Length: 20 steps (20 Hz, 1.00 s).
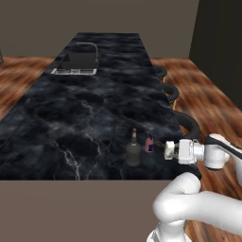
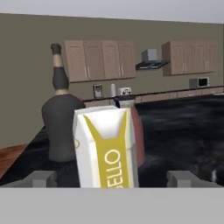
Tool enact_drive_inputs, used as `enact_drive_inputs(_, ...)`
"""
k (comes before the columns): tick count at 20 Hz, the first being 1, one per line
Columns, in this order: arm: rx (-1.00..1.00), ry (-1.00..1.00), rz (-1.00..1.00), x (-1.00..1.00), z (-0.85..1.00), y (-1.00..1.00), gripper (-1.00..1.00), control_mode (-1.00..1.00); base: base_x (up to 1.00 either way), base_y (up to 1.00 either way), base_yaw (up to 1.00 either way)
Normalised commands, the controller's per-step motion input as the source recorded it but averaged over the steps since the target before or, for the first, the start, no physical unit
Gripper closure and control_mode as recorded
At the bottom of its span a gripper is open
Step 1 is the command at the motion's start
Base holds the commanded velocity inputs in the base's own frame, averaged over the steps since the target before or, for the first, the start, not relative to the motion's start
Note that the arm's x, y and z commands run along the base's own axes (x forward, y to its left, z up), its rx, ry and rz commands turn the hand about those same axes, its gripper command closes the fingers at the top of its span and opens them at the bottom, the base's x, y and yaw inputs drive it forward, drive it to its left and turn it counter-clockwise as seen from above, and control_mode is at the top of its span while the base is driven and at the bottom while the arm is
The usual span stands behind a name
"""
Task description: Move the drinks to the dining counter.
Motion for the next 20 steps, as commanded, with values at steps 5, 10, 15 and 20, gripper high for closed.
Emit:
enact_drive_inputs(5, 0.03, 0.01, 0.00, -0.08, 0.44, -0.18, -1.00, -1.00, 0.00, 0.00, 0.00)
enact_drive_inputs(10, 0.03, -0.13, 0.00, -0.30, 0.73, -0.01, -1.00, -1.00, 0.00, 0.00, 0.00)
enact_drive_inputs(15, 0.00, -0.31, 0.00, -0.47, 0.84, 0.08, -1.00, -1.00, 0.00, 0.00, 0.00)
enact_drive_inputs(20, -0.02, -0.33, 0.00, -0.47, 0.77, 0.15, -1.00, -1.00, 0.00, 0.00, 0.00)
